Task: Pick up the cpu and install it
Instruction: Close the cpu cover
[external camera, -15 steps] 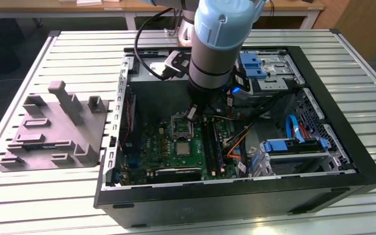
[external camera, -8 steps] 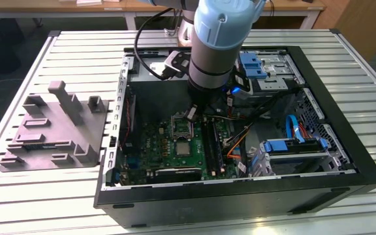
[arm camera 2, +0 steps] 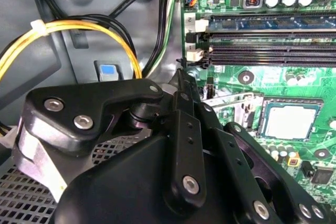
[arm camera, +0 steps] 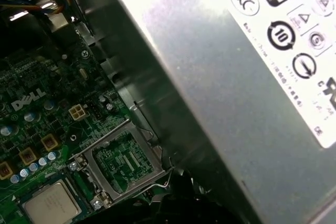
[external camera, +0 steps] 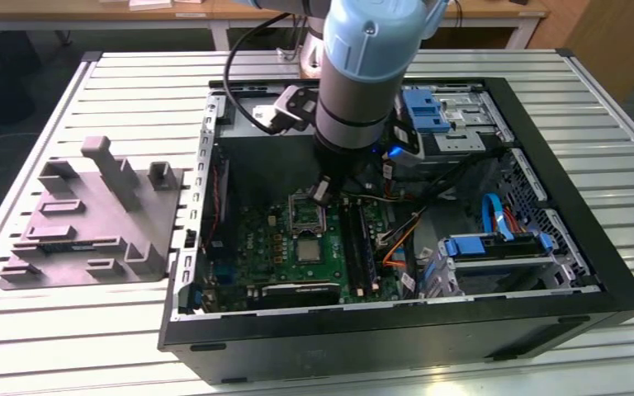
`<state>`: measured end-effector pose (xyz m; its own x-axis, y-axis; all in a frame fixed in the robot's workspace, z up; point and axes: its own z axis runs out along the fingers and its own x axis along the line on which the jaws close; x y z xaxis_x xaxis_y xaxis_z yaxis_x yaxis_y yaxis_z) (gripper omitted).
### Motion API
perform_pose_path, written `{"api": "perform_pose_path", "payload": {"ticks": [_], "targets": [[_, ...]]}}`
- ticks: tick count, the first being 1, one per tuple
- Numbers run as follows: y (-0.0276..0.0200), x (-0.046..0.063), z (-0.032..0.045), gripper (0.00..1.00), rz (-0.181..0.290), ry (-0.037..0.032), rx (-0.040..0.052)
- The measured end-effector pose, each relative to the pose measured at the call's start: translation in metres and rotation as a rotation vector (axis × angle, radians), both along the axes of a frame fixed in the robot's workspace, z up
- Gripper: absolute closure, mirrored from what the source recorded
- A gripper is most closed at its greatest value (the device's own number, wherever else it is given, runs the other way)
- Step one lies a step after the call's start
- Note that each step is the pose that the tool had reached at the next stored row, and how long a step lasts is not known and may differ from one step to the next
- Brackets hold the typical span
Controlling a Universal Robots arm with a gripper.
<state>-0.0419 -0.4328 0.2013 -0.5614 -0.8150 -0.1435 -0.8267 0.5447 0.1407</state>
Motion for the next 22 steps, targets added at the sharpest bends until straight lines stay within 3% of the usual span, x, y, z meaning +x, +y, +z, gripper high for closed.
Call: {"api": "perform_pose_path", "payload": {"ticks": [4,6,13,22], "targets": [[0.0003,0.0,0.0013,0.89,0.0,0.0001,-0.0014],[0.0007,-0.001,0.0017,0.89,0.0,0.0001,-0.0062],[0.0023,-0.001,0.0065,0.89,0.0,0.0001,-0.0512],[0.0047,-0.001,0.0185,0.89,0.0,0.0001,-0.0836]]}}
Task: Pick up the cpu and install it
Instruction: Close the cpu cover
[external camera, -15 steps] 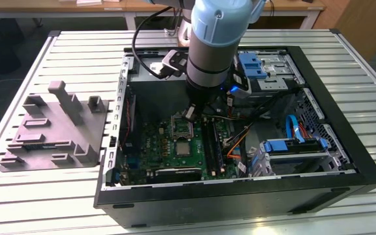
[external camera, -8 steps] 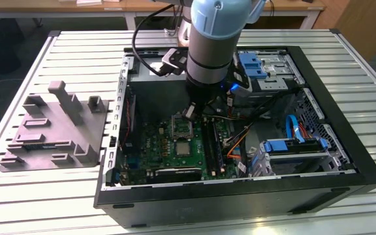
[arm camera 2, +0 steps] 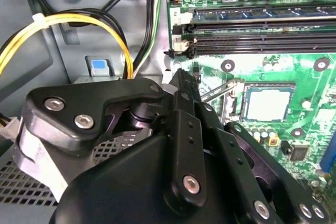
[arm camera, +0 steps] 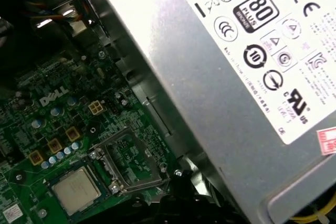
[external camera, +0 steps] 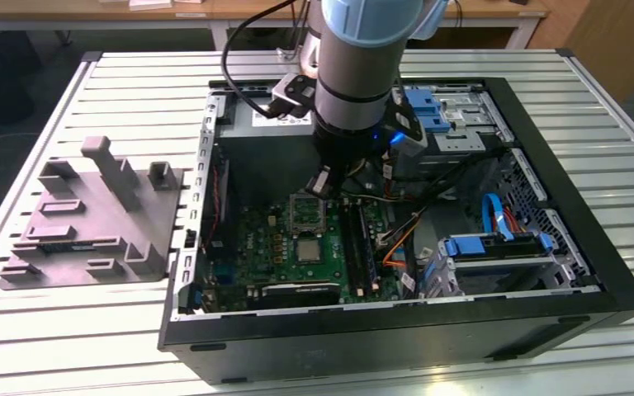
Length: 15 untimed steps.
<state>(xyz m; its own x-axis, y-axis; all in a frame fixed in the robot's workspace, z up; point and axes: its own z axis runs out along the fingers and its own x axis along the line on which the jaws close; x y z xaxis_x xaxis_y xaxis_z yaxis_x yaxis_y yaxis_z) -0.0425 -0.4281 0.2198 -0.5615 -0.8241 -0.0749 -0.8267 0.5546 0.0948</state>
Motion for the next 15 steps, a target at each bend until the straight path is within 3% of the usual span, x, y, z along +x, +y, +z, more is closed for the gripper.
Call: {"api": "perform_pose_path", "payload": {"ticks": [6,15], "targets": [[0.0006,0.0,0.0041,0.89,0.0,-0.0001,-0.0207],[0.0006,0.0,0.0042,0.89,0.0,0.0,-0.0221]]}}
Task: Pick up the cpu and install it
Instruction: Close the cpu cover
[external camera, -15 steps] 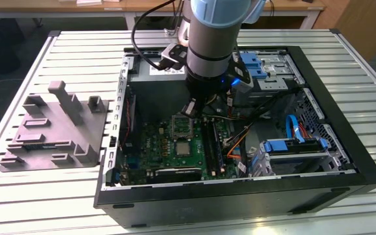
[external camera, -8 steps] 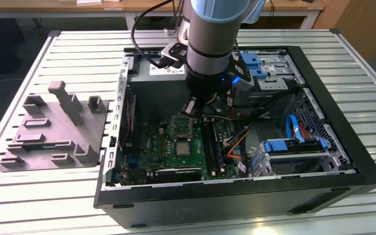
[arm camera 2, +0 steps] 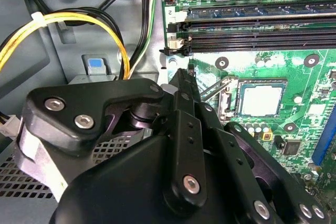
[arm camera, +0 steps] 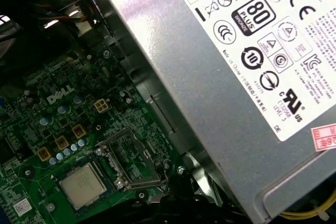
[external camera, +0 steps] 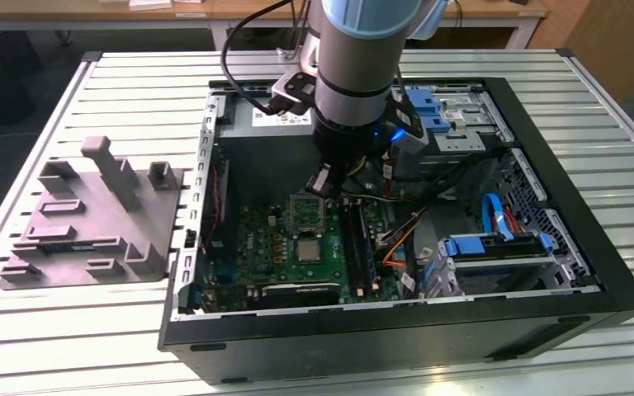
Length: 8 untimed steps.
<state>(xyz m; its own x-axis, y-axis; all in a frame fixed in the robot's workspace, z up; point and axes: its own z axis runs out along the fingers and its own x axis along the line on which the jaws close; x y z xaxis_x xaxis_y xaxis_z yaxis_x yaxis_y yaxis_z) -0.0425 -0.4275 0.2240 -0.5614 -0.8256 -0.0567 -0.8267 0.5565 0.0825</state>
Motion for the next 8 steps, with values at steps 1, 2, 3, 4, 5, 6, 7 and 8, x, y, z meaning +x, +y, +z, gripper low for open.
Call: {"api": "perform_pose_path", "payload": {"ticks": [1,2,3,4,5,6,7,8], "targets": [[0.0,0.0,0.0,0.89,0.0,0.0,0.0],[0.0,0.0,0.0,0.89,0.0,0.0,0.0],[0.0,0.0,0.0,0.89,0.0,0.0,0.0],[0.0,0.0,0.0,0.89,0.0,0.0,0.0],[0.0,0.0,0.0,0.89,0.0,0.0,0.0],[0.0,0.0,0.0,0.89,0.0,-0.0001,-0.0005],[0.0001,0.0,-0.0001,0.89,0.0,-0.0001,-0.005],[0.0001,-0.0001,0.0001,0.89,0.0,0.0002,-0.0148]]}}
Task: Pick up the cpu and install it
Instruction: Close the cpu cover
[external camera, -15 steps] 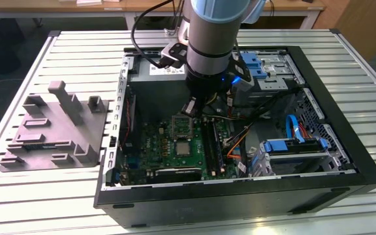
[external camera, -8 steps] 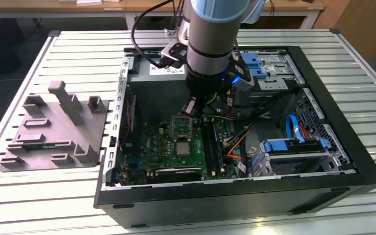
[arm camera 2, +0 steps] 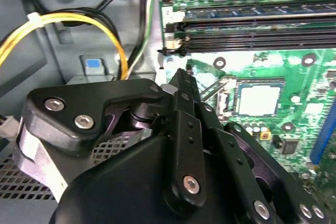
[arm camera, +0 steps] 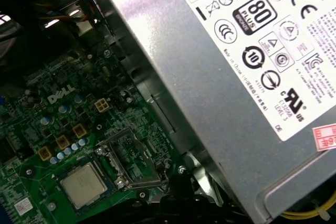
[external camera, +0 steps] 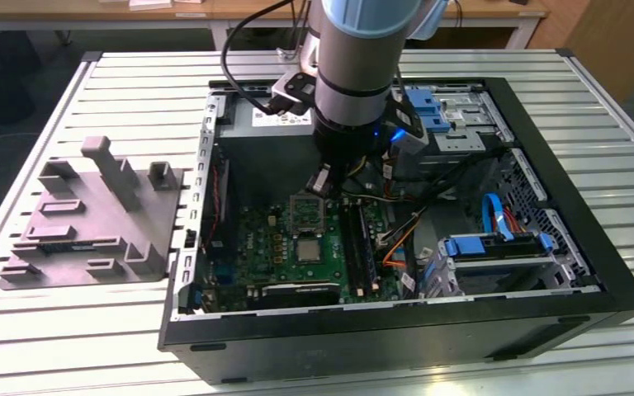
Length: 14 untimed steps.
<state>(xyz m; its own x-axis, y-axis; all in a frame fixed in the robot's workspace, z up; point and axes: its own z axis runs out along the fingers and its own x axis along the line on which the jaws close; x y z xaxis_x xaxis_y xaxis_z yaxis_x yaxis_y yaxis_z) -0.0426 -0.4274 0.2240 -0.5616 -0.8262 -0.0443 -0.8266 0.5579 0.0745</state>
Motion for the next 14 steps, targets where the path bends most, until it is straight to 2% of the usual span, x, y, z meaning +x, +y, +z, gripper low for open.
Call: {"api": "perform_pose_path", "payload": {"ticks": [3,5,8,14], "targets": [[0.0,0.0001,0.0,0.89,0.0,0.0008,-0.0369],[0.0001,0.0001,0.0006,0.89,0.0,0.0009,-0.0476],[0.0001,0.0001,0.0023,0.89,0.0,0.0011,-0.0527],[0.0001,-0.0001,0.0084,0.89,0.0,0.0009,-0.0527]]}}
